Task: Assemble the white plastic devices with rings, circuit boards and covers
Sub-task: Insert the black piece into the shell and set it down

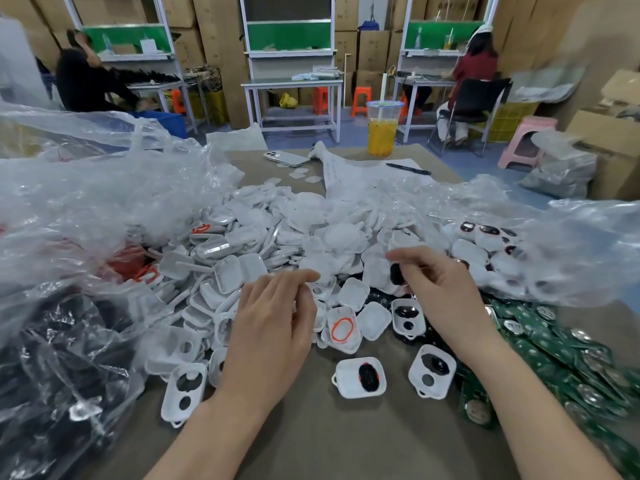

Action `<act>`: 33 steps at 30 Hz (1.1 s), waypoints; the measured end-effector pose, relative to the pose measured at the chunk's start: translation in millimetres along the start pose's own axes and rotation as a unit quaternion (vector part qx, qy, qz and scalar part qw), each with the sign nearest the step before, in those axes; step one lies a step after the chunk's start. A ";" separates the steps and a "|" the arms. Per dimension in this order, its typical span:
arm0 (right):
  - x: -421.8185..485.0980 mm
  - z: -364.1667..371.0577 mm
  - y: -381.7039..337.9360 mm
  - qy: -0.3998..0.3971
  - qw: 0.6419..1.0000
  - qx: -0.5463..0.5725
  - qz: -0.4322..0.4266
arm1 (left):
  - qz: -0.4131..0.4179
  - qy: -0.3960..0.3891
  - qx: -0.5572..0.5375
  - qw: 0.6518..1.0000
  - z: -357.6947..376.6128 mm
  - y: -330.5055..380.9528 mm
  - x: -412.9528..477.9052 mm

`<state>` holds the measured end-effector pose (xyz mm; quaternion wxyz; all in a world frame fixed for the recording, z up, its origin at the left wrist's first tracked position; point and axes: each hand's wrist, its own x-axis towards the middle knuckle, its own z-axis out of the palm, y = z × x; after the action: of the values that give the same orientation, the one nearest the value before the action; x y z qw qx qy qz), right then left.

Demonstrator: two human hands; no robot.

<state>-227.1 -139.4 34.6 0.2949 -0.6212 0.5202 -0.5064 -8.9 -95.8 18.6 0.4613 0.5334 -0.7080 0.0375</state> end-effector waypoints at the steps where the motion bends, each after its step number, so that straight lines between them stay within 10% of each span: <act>1: -0.8 0.6 1.3 -0.009 1.000 -0.029 -0.009 | 0.000 0.001 0.002 1.000 0.5 0.2 0.2; 6: -3.6 3.4 0.9 -0.052 0.995 -0.087 -0.012 | -0.006 0.003 0.001 1.000 0.1 0.4 0.8; 13: 1.9 -20.9 8.2 0.116 0.955 -0.273 -0.018 | -0.021 0.003 -0.010 1.000 -0.7 1.8 2.2; 33: -6.0 -26.1 10.6 0.008 0.924 -0.379 0.042 | -0.041 -0.006 -0.038 0.998 -3.8 6.1 1.7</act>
<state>-254.8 -132.6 31.5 0.0545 -0.6599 0.7015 -0.2635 -11.4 -92.4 24.6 0.4785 0.5439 -0.6893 -0.0113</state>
